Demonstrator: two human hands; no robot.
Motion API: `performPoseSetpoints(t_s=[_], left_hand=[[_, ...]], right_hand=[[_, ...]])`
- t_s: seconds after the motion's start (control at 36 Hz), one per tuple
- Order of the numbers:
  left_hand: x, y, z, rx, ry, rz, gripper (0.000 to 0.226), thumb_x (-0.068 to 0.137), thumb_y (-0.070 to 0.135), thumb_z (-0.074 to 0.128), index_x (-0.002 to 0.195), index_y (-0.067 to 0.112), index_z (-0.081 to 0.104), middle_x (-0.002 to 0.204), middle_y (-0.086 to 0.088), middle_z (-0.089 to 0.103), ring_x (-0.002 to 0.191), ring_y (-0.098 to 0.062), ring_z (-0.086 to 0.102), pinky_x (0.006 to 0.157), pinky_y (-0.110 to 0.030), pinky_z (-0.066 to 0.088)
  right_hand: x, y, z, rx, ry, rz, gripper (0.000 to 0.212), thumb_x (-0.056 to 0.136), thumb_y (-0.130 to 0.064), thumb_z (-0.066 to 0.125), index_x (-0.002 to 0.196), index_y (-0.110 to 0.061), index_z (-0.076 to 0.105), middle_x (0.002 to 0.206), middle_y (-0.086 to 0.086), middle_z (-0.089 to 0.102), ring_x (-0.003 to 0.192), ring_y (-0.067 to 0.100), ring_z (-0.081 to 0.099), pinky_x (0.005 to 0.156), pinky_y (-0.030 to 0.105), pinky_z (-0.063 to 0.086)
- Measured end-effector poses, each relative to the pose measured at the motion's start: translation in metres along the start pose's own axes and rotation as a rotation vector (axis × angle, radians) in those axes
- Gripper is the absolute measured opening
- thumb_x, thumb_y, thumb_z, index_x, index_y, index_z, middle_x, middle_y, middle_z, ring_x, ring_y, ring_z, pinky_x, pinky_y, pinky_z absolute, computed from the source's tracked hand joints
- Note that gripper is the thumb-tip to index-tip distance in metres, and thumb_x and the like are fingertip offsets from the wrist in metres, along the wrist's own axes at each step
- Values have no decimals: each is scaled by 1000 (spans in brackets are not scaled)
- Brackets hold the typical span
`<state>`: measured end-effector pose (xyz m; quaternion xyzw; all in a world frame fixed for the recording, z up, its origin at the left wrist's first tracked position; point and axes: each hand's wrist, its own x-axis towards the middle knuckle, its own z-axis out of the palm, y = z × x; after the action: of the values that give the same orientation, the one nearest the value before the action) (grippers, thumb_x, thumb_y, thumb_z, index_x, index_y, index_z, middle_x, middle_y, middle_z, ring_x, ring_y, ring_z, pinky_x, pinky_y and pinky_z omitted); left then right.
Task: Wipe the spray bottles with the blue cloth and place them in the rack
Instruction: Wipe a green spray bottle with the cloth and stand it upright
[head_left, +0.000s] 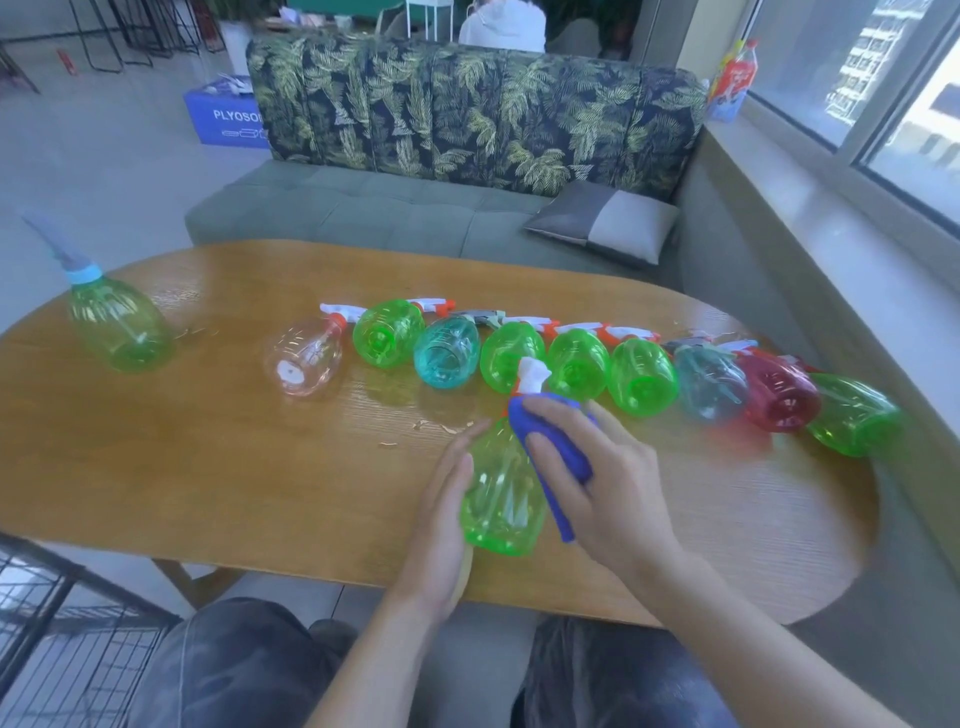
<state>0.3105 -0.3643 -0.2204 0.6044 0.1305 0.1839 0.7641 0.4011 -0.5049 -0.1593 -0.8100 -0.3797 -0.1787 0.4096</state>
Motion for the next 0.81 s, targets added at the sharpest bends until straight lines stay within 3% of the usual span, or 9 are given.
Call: performPoseSetpoints(t_s=[0.08, 0.17, 0.28, 0.44, 0.53, 0.58, 0.67, 0.81], left_hand=[[1, 1, 1, -10, -5, -10, 49, 104, 54, 52, 149, 37, 62, 161, 7, 55, 157, -21, 41, 131, -60, 24], [1, 1, 0, -82, 6, -21, 46, 106, 47, 52, 148, 34, 64, 160, 0, 57, 155, -26, 45, 129, -64, 27], [1, 2, -1, -107, 13, -36, 44, 107, 46, 50, 147, 35, 64, 161, -2, 55, 155, -27, 45, 129, -63, 29], [0, 3, 1, 37, 2, 33, 45, 107, 44, 44, 146, 34, 64, 157, 17, 57, 153, -6, 43, 131, -50, 27], [-1, 5, 3, 11, -6, 21, 48, 106, 52, 47, 148, 36, 62, 160, 11, 54, 155, -16, 43, 129, -59, 28], [-2, 4, 3, -11, -5, 9, 49, 105, 54, 48, 149, 35, 62, 161, 7, 54, 155, -22, 43, 129, -62, 27], [-2, 3, 2, -45, -7, -11, 43, 108, 46, 47, 146, 35, 65, 161, 5, 55, 156, -21, 43, 130, -60, 26], [-1, 2, 3, -16, -8, -23, 45, 109, 46, 46, 150, 35, 62, 161, 11, 54, 157, -15, 41, 131, -57, 24]], right_hand=[[7, 0, 12, -3, -52, 122, 33, 103, -55, 48, 130, -42, 63, 89, -11, 60, 73, 13, 60, 72, 41, 54], [-4, -6, 22, 13, -48, 84, 33, 103, -50, 50, 130, -38, 66, 88, -12, 55, 68, 13, 56, 66, 39, 53], [-26, -3, 22, -29, -53, -97, 34, 105, -42, 55, 131, -26, 70, 98, -1, 59, 67, 15, 54, 60, 29, 52], [-60, 8, 10, -184, -216, -474, 31, 106, -40, 56, 136, -31, 58, 87, 3, 54, 63, 17, 45, 46, 27, 44], [-59, 9, 2, -184, -213, -545, 29, 106, -39, 58, 133, -31, 59, 86, 1, 52, 66, 14, 42, 47, 25, 42], [-50, 7, -2, -125, -169, -474, 28, 107, -41, 54, 132, -31, 60, 90, 0, 56, 68, 14, 46, 54, 22, 42], [-24, 5, -1, -3, -58, -185, 30, 107, -46, 51, 133, -35, 62, 101, -5, 62, 71, 14, 57, 65, 28, 52], [6, 4, 15, 35, -69, 160, 33, 102, -55, 48, 128, -44, 64, 89, -12, 61, 76, 10, 60, 74, 37, 53]])
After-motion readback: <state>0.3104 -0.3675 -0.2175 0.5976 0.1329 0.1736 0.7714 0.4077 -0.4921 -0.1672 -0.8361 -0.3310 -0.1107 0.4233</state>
